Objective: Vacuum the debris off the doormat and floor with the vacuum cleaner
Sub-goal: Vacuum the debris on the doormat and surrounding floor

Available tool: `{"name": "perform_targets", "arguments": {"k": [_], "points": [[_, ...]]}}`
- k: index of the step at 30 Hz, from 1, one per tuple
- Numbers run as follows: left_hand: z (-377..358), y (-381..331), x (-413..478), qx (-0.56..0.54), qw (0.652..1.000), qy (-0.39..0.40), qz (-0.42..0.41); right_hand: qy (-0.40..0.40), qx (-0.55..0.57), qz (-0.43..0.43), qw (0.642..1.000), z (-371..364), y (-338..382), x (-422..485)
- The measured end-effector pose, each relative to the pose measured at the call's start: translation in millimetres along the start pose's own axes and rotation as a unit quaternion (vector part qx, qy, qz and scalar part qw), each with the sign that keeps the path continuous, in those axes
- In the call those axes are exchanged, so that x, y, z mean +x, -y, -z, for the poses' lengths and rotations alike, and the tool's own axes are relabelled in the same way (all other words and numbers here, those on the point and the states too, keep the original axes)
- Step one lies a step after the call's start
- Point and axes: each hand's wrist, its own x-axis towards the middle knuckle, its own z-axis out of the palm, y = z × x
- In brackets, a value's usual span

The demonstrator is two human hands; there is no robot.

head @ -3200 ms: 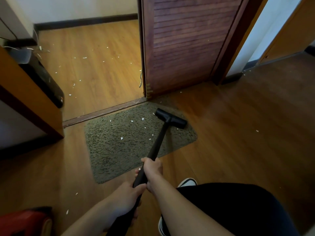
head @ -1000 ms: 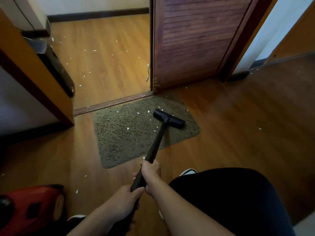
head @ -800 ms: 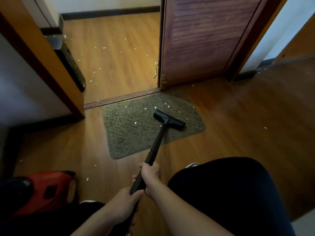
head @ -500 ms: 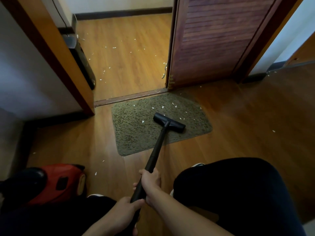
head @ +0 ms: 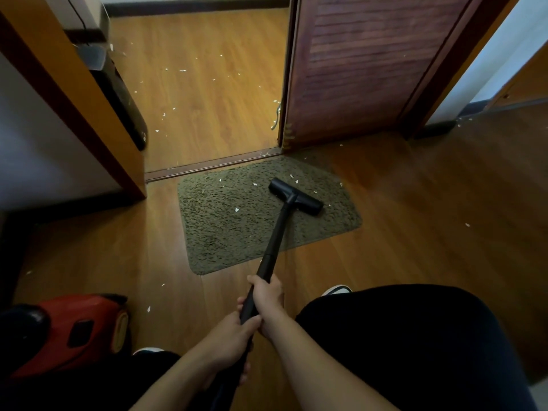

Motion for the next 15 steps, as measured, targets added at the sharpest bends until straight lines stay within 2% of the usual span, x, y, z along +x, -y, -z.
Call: {"name": "perform_targets", "arguments": {"k": [8, 15], "points": [[0.5, -0.6, 8.6, 0.006, 1.0, -0.002, -0.008, -0.011, -0.005, 0.003, 1.0, -4.5, 1.9, 11.2], [13.1, 29.9, -23.9, -0.007, 1.0, -0.008, 0.009, 0.009, -0.044, -0.006, 0.999, -16.1, -22.8, -28.7]]}}
